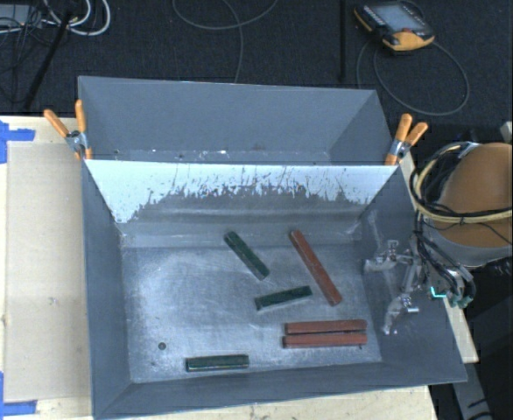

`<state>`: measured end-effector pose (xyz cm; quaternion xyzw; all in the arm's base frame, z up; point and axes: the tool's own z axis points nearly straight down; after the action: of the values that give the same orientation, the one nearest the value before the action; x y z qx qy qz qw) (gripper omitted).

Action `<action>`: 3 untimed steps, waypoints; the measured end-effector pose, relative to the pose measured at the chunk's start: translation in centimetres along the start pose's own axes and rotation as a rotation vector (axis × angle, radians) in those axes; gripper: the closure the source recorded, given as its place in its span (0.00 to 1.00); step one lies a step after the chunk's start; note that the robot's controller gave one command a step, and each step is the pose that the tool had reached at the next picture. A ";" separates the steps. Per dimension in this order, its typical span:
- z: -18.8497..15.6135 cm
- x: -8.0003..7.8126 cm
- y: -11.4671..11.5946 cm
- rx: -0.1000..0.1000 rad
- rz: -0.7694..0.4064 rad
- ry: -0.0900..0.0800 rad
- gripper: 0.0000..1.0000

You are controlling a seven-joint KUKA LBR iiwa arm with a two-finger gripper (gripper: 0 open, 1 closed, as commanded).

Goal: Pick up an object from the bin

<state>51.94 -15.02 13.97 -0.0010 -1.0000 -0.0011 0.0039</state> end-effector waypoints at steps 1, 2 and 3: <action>-0.3 -0.2 0.0 0.002 -0.003 -0.006 0.00; 6.1 1.5 3.1 0.010 -0.228 -0.011 1.00; 6.1 1.5 3.1 0.010 -0.229 -0.012 1.00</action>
Offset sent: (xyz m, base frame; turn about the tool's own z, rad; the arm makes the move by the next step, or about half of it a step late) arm -0.0198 0.0352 -0.0697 -0.2304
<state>50.38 -11.89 7.87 0.1131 -0.9936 0.0034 -0.0020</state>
